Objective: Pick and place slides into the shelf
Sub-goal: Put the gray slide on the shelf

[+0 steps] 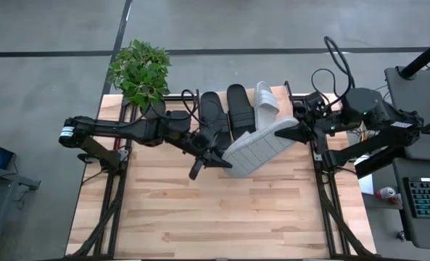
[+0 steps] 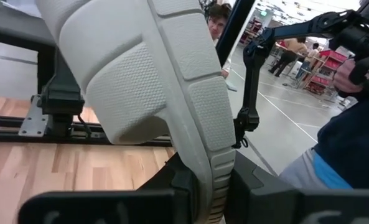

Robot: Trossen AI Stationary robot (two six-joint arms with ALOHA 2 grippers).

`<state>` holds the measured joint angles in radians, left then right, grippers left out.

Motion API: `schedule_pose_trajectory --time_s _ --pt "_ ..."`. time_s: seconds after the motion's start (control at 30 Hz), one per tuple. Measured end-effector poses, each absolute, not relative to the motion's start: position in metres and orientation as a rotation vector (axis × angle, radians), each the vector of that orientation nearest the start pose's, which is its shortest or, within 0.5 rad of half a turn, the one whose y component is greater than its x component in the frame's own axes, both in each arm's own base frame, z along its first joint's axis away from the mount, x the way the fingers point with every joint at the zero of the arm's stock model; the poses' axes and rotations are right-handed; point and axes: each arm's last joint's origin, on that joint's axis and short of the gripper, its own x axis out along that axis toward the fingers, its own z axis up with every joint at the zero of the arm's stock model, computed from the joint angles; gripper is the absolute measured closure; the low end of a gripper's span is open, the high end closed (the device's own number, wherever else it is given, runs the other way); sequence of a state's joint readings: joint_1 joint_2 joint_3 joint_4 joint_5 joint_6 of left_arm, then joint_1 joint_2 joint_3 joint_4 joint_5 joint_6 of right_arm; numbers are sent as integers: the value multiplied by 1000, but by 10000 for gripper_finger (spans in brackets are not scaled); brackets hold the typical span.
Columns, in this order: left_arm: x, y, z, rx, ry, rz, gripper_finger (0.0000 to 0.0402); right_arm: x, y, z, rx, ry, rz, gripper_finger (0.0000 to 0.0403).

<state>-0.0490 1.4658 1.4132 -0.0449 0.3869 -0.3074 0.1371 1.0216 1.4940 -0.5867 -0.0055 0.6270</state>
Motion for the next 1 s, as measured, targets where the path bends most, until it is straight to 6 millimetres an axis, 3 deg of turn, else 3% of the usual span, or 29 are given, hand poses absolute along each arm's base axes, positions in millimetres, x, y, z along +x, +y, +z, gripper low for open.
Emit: schedule_pose_trajectory --time_s 0.23,0.6,0.8,1.0 --pt "334 -24 406 -368 153 -404 347 164 23 487 600 139 105 360" --pt "334 -20 401 -471 188 -389 205 158 22 490 575 122 104 360" --pt "334 -12 402 -479 185 -357 143 139 18 499 565 116 67 360" --pt "334 7 394 -499 234 -231 127 106 12 520 523 141 12 360"
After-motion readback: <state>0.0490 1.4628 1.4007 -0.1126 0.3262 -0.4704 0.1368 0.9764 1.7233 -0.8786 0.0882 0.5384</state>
